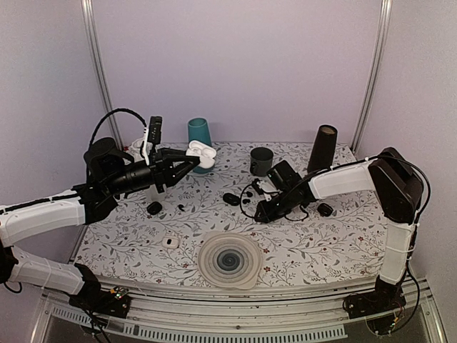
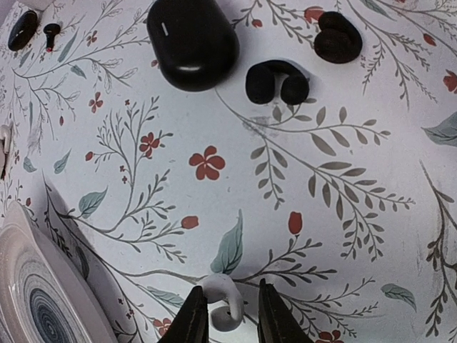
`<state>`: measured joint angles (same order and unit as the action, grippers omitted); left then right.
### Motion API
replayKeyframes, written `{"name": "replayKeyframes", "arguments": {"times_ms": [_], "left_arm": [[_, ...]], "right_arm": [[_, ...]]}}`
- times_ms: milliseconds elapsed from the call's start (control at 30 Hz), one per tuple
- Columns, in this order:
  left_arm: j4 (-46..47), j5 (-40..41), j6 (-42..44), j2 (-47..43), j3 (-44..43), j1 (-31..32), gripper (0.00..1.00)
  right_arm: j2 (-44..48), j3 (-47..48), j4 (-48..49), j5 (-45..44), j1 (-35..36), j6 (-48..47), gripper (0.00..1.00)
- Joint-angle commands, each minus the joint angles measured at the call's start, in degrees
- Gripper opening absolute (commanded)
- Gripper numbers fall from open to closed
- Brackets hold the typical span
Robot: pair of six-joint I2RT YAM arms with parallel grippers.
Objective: Insert the wireless bluetooth earbuds into the charging case
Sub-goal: Pick up the right earbud from the center of the board.
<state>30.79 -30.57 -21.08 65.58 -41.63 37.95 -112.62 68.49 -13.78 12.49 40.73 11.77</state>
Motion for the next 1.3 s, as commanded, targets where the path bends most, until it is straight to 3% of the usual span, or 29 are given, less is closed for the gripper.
{"name": "replayKeyframes", "arguments": {"times_ms": [0,133,233,400,833,1267], "left_arm": [[0.76,-0.11,0.17,-0.02,-0.98,-1.0,0.0],[0.85,-0.11,0.08,-0.02,-0.94,-0.96,0.0],[0.85,-0.18,0.08,-0.02,-0.83,-1.0,0.0],[0.68,-0.19,0.08,-0.15,-0.79,-1.0,0.0],[2.2,-0.89,-0.24,-0.15,0.6,-1.38,0.0],[9.36,-15.71,-0.06,3.15,0.41,-2.01,0.0]], "right_arm": [[-1.38,0.33,-1.44,-1.32,0.78,-0.35,0.24],[-1.38,0.33,-1.27,-0.89,1.36,0.0,0.23],[-1.14,0.34,-0.72,-0.34,1.4,0.68,0.13],[-0.44,0.33,0.59,1.78,1.38,1.97,0.05],[8.79,-1.13,1.55,0.18,1.35,3.77,0.03],[27.3,-0.43,-0.26,4.53,2.94,-1.96,0.03]]}}
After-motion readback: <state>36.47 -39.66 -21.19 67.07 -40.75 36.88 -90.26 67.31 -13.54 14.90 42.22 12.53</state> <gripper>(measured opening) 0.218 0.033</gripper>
